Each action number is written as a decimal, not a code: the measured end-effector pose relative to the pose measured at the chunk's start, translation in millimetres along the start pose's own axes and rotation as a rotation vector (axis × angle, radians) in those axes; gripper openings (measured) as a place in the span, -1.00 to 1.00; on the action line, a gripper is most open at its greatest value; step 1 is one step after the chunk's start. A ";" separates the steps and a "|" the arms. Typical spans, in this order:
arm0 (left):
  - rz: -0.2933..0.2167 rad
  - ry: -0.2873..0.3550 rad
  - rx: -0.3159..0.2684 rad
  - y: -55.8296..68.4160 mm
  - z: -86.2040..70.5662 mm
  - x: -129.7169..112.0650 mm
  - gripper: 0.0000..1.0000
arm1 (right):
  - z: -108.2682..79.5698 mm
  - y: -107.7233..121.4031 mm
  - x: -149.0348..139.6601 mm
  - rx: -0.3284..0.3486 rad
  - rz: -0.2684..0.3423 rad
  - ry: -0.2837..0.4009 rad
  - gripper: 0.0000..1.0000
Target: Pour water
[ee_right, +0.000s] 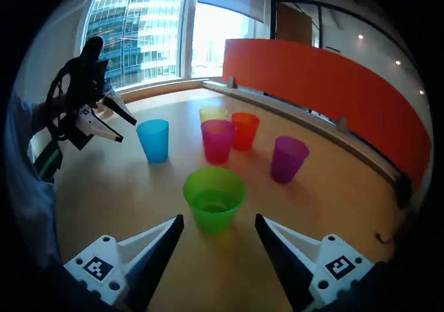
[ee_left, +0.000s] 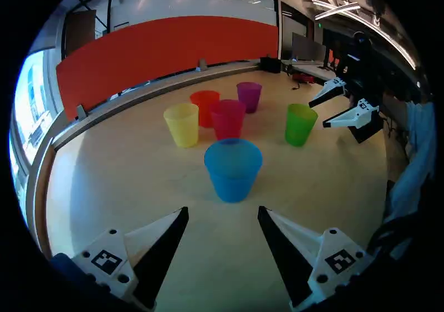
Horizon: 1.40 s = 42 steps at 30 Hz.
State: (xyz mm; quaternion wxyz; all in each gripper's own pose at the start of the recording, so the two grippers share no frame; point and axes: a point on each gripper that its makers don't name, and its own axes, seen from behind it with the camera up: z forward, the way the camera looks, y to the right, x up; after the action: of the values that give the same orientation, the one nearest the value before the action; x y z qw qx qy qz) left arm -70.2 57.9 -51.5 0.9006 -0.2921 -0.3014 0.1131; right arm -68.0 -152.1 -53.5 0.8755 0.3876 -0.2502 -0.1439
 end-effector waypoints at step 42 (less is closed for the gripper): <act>-0.161 0.445 0.403 -74.4 -75.3 72.3 0.85 | -99.3 109.6 46.4 -0.550 0.271 0.381 1.00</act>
State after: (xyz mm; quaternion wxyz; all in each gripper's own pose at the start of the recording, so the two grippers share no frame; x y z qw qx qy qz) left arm 35.0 -8.9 -21.6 0.9903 -0.1006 -0.0906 0.0319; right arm 31.6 -40.4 -13.1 0.9891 0.1206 -0.0834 -0.0135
